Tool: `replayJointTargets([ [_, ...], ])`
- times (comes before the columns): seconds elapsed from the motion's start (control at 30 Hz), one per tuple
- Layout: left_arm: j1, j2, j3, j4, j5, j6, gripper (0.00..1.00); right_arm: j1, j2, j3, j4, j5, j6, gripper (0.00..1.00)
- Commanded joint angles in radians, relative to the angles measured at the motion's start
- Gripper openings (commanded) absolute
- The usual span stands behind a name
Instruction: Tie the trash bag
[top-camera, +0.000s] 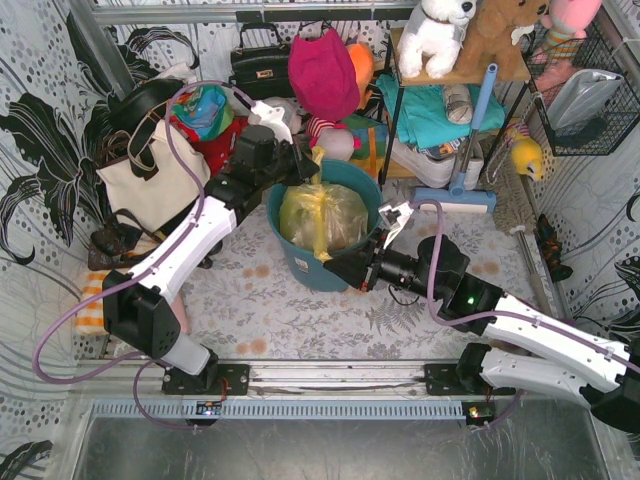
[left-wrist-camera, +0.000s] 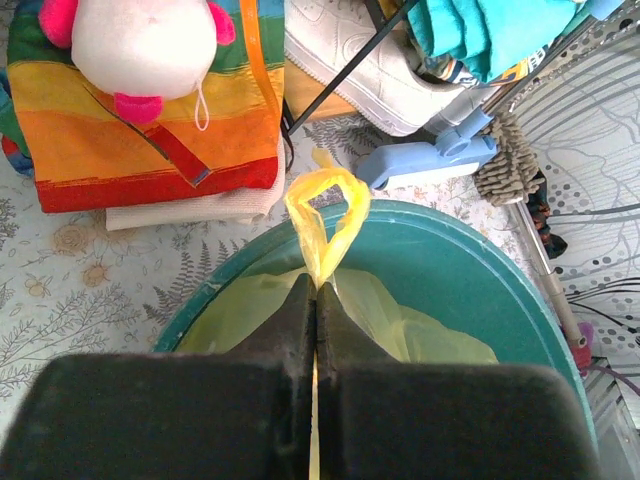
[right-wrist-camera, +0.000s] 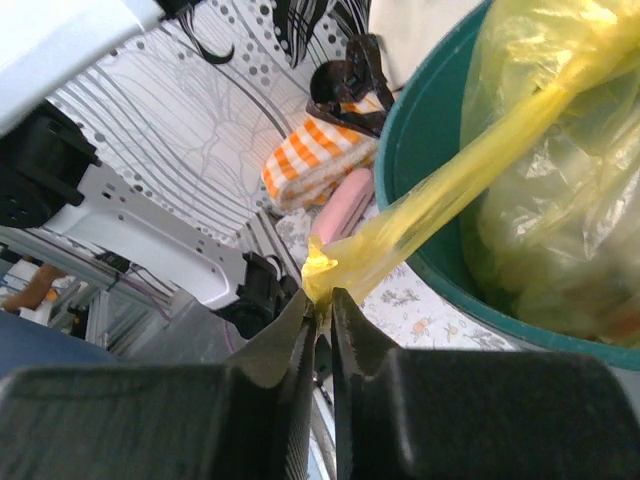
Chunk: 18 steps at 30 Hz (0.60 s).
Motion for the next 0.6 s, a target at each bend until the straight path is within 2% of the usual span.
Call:
replayJointTargets([
  [0.0, 0.010, -0.035, 0.045, 0.064, 0.009, -0.012, 0.00, 0.005, -0.025, 0.083, -0.006, 0.040, 0.001, 0.27],
  [0.1, 0.009, -0.047, 0.044, 0.065, 0.033, -0.023, 0.00, 0.005, -0.017, 0.122, -0.046, 0.084, 0.048, 0.52],
  [0.2, 0.009, -0.058, 0.043, 0.065, 0.054, -0.033, 0.00, 0.005, 0.001, 0.157, -0.111, 0.128, 0.147, 0.63],
  [0.27, 0.010, -0.063, 0.045, 0.069, 0.069, -0.039, 0.00, 0.005, 0.018, 0.181, -0.192, 0.171, 0.262, 0.67],
  [0.37, 0.010, -0.067, 0.049, 0.071, 0.077, -0.043, 0.00, 0.005, 0.051, 0.205, -0.271, 0.173, 0.381, 0.65],
  [0.43, 0.009, -0.069, 0.051, 0.072, 0.082, -0.049, 0.00, 0.005, 0.071, 0.207, -0.273, 0.145, 0.434, 0.59],
  [0.5, 0.010, -0.069, 0.052, 0.074, 0.092, -0.054, 0.00, 0.006, 0.086, 0.214, -0.285, 0.128, 0.458, 0.54],
  [0.57, 0.008, -0.068, 0.054, 0.078, 0.100, -0.060, 0.00, 0.005, 0.096, 0.220, -0.297, 0.112, 0.476, 0.53],
])
